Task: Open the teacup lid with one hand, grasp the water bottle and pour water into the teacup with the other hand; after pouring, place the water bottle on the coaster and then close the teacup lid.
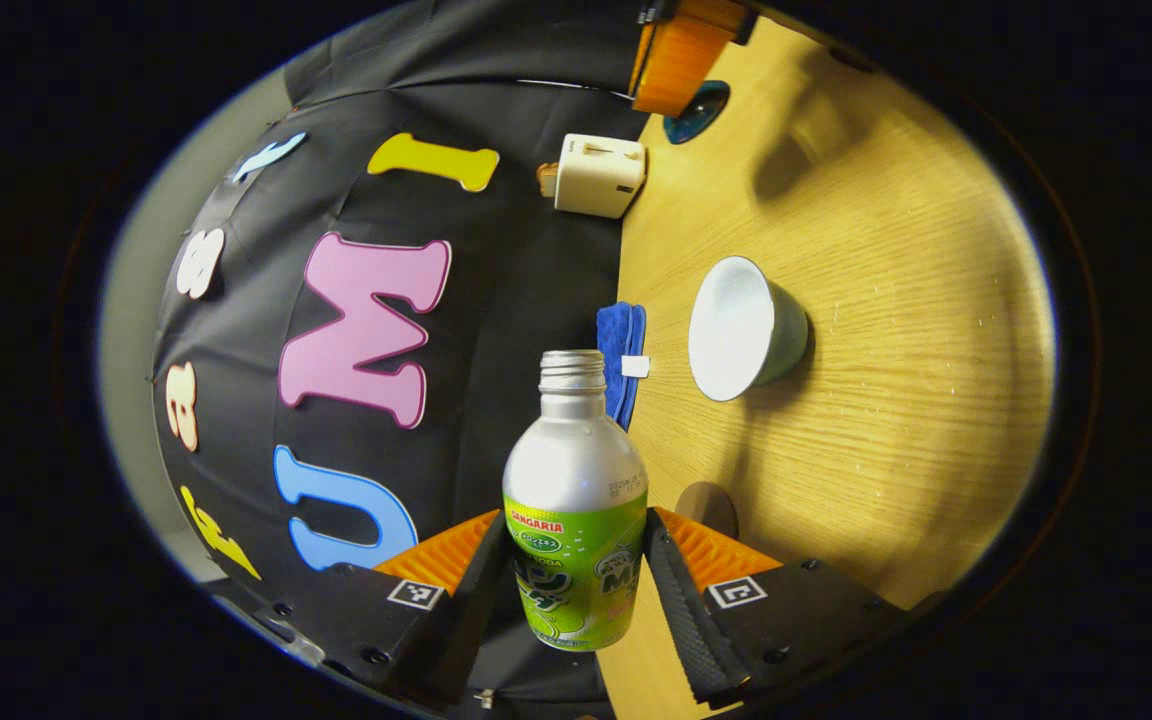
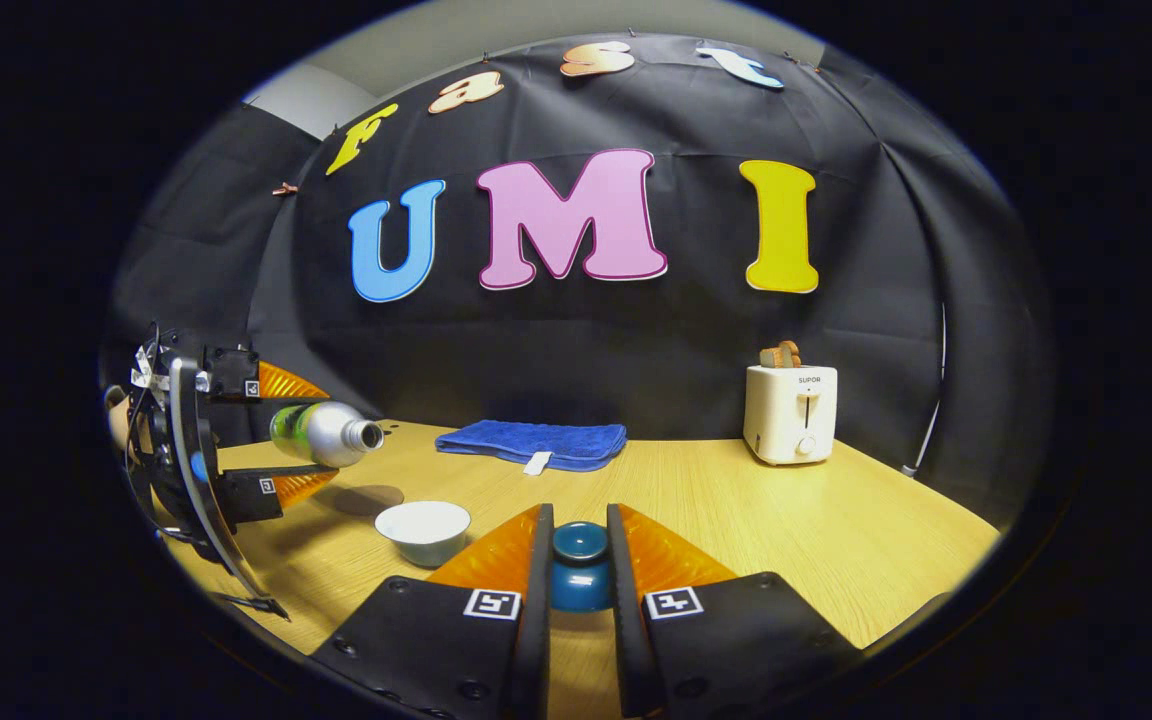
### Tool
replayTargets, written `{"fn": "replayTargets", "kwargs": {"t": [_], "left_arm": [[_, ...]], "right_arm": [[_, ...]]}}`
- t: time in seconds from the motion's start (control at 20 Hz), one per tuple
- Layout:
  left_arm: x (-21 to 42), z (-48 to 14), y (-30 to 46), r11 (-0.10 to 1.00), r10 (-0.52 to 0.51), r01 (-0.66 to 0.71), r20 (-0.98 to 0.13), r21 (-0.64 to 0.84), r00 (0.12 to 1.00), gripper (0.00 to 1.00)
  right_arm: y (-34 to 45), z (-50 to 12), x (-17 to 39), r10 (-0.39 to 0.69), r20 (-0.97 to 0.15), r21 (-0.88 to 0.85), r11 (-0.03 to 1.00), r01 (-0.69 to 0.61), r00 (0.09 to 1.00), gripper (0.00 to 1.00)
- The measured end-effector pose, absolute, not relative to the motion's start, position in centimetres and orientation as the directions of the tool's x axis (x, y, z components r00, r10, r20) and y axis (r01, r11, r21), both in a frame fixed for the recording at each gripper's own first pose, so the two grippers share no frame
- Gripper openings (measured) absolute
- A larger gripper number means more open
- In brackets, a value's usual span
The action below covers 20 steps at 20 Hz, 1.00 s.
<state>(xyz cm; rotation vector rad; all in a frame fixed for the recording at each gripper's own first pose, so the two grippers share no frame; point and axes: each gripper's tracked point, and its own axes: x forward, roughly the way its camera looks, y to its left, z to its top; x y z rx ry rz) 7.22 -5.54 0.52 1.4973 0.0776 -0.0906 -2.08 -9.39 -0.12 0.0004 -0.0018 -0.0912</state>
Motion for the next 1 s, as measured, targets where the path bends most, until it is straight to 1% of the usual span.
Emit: {"fn": "replayTargets", "kwargs": {"t": [0.4, 0.65, 1.0], "left_arm": [[8.2, 0.6, -5.4, -0.108, 0.005, 0.127, -0.128, 0.986, 0.992, 0.81], [8.5, 1.5, -5.7, -0.227, -0.012, 0.106, -0.111, 0.968, 0.994, 0.80], [9.3, 2.6, -5.2, -0.351, -0.010, 0.064, -0.073, 0.934, 0.997, 0.82]], "right_arm": [[-9.4, -0.1, -2.1, -0.088, 0.001, 0.000, 0.996, 0.088, 0.996, 0.31], [-9.5, -0.1, -2.1, -0.088, 0.001, 0.001, 0.996, 0.088, 0.996, 0.30], [-9.5, -0.1, -2.1, -0.088, 0.000, 0.000, 0.996, 0.088, 0.996, 0.30]]}}
